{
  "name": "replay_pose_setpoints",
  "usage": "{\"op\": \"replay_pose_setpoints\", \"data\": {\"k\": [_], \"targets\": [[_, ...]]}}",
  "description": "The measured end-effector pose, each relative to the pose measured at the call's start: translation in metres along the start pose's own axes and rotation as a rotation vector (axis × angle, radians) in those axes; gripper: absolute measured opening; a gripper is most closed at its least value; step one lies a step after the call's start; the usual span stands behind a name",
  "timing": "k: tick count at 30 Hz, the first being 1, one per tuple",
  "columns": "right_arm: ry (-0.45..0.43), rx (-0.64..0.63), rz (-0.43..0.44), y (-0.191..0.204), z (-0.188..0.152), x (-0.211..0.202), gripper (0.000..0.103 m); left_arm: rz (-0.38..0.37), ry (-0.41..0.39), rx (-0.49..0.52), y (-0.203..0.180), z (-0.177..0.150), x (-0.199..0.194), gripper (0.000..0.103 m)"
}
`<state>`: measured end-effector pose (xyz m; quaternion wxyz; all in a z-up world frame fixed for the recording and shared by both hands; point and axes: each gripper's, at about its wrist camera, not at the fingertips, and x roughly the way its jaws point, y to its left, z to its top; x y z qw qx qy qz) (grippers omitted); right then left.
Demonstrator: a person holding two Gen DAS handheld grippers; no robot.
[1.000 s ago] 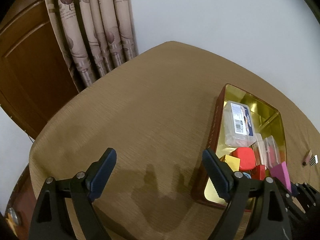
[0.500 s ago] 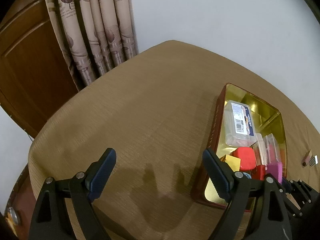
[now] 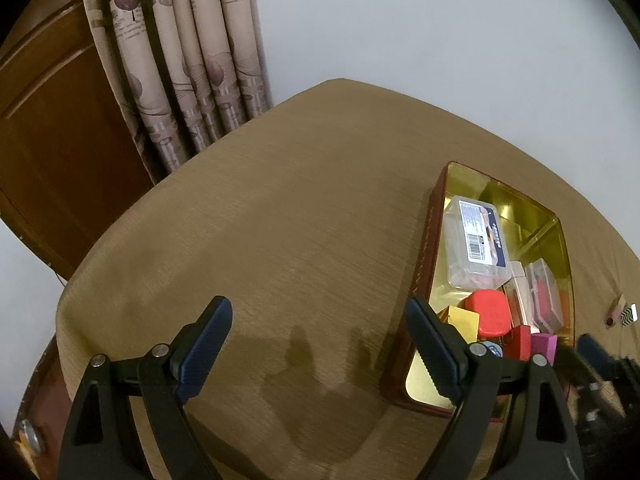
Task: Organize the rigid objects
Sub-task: 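Carry the pink block with the right gripper and lower it into the tin, then move the right gripper to the white cube and grasp it, then reach the left gripper to the gold-capped lip gloss and grasp it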
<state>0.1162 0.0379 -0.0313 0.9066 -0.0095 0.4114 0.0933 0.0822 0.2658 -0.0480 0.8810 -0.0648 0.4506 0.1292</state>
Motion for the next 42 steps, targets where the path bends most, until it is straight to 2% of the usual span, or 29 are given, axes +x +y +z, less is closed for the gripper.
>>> {"op": "replay_pose_setpoints", "data": {"k": [6, 12, 16, 19, 22, 23, 34, 35, 37, 42], "targets": [[-0.053, 0.074, -0.113, -0.056, -0.004, -0.028, 0.035, 0.000, -0.006, 0.008, -0.004, -0.001, -0.002, 0.086], [-0.045, 0.172, -0.274, -0.151, -0.024, -0.046, 0.035, 0.000, -0.011, 0.053, -0.014, -0.004, -0.004, 0.087], [-0.015, 0.204, -0.335, -0.200, -0.038, -0.045, 0.035, -0.013, -0.007, 0.077, -0.020, -0.007, -0.004, 0.087], [-0.008, 0.223, -0.320, -0.226, -0.044, -0.038, 0.036, -0.011, -0.024, 0.108, -0.026, -0.010, -0.007, 0.087], [-0.003, 0.220, -0.317, -0.242, -0.044, -0.027, 0.043, -0.009, -0.043, 0.141, -0.033, -0.013, -0.011, 0.087], [-0.006, 0.217, -0.316, -0.247, -0.043, -0.022, 0.048, -0.010, -0.048, 0.154, -0.035, -0.014, -0.011, 0.088], [0.013, 0.212, -0.315, -0.271, -0.035, 0.022, 0.049, -0.044, -0.072, 0.223, -0.052, -0.018, -0.011, 0.088], [0.008, 0.215, -0.316, -0.271, -0.036, 0.024, 0.048, -0.044, -0.075, 0.230, -0.054, -0.018, -0.011, 0.088], [0.015, 0.213, -0.300, -0.271, -0.036, 0.027, 0.034, -0.044, -0.075, 0.246, -0.059, -0.019, -0.010, 0.088], [0.009, 0.206, -0.309, -0.268, -0.042, 0.024, 0.033, -0.031, -0.066, 0.269, -0.063, -0.021, -0.007, 0.089]]}}
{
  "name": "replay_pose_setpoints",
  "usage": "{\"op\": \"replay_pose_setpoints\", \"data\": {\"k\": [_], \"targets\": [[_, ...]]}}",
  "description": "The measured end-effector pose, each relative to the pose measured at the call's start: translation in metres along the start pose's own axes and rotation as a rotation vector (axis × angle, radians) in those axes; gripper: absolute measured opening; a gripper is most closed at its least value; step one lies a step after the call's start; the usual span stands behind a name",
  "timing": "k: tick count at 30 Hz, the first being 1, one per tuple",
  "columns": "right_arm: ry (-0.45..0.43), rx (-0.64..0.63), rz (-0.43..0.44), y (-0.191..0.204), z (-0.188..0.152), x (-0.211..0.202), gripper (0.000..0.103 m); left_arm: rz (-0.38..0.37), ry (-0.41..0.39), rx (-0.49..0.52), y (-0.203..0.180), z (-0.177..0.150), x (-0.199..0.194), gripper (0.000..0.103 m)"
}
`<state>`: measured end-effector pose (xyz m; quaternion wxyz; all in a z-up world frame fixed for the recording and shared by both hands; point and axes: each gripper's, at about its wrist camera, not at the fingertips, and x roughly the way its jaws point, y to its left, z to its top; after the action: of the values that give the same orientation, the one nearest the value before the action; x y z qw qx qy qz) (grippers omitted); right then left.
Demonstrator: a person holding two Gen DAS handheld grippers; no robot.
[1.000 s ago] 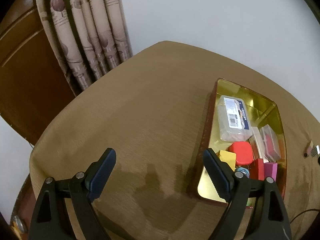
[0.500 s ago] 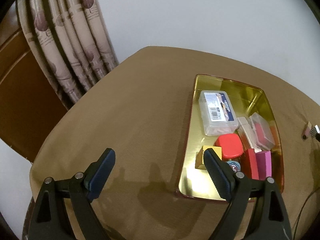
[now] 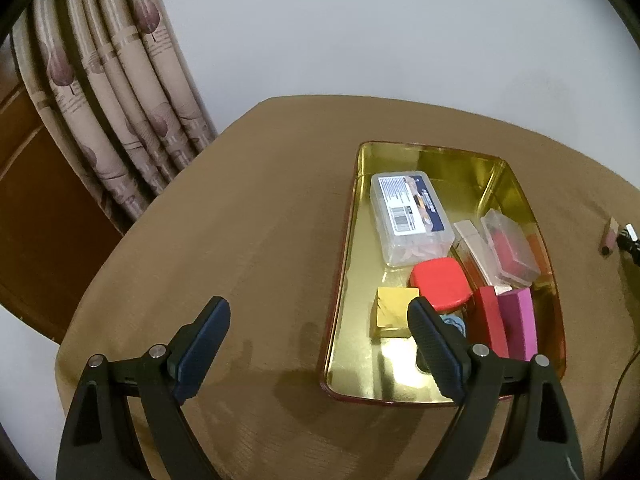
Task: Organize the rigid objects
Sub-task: 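Reach the left gripper to the gold-capped lip gloss and grasp it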
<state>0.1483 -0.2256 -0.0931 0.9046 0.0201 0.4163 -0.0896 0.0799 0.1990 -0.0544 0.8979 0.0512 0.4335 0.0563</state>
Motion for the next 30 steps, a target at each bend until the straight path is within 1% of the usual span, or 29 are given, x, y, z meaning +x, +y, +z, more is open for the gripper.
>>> {"op": "replay_pose_setpoints", "data": {"k": [2, 7, 12, 15, 19, 21, 26, 27, 30], "targets": [[0.000, 0.007, -0.001, 0.002, 0.000, 0.002, 0.033, -0.004, 0.001, 0.004, -0.002, -0.001, 0.000, 0.088], [-0.001, 0.035, -0.026, 0.003, -0.014, -0.005, 0.033, -0.016, 0.000, 0.030, -0.011, -0.005, -0.004, 0.089], [-0.002, 0.083, -0.063, -0.012, -0.034, -0.019, 0.033, -0.049, -0.011, 0.064, -0.026, -0.007, -0.011, 0.089], [-0.001, 0.108, -0.088, -0.017, -0.043, -0.024, 0.033, -0.069, -0.031, 0.103, -0.041, -0.008, -0.021, 0.089], [0.000, 0.148, -0.120, -0.026, -0.054, -0.030, 0.033, -0.112, -0.051, 0.161, -0.068, -0.010, -0.035, 0.089], [0.001, 0.166, -0.137, -0.027, -0.061, -0.033, 0.033, -0.153, -0.045, 0.182, -0.086, -0.009, -0.040, 0.089], [0.001, 0.180, -0.146, -0.026, -0.073, -0.042, 0.033, -0.212, -0.063, 0.263, -0.129, -0.005, -0.053, 0.089], [0.000, 0.183, -0.147, -0.019, -0.074, -0.042, 0.033, -0.221, -0.064, 0.276, -0.136, -0.005, -0.055, 0.089], [0.005, 0.189, -0.147, -0.019, -0.075, -0.044, 0.032, -0.254, -0.068, 0.319, -0.164, -0.001, -0.059, 0.089]]}}
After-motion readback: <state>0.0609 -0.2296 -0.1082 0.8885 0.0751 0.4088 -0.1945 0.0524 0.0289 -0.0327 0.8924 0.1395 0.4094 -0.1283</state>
